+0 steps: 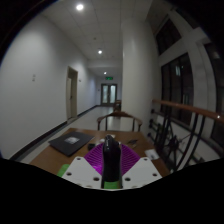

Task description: Arrange mouse

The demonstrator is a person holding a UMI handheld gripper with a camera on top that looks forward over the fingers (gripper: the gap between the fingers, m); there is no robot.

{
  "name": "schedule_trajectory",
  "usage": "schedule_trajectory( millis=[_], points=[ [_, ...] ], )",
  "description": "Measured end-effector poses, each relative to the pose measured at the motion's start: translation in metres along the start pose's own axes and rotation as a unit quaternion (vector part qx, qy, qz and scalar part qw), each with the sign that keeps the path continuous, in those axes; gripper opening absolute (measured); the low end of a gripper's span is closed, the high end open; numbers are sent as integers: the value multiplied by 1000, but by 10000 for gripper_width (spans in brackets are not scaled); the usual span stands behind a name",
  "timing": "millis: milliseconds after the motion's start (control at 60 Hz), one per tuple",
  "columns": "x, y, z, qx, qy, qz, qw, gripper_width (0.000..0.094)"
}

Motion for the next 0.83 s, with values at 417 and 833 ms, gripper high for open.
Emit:
schedule_trajectory(
  millis=[417,833],
  points=[
    [15,-163,-107,-67,8,-121,990,238],
    [-94,-110,-54,-69,138,-151,976,851]
  ],
)
Point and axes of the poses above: the point between the fingertips, and its own axes, seen from behind it with the camera up: z to the right, y up, x forward, the way the camera looks, the point moved 2 cm from there along -x, backward, against the way the camera looks, and after that the axes turned 14 degrees about -y, right-handed, at the moved point
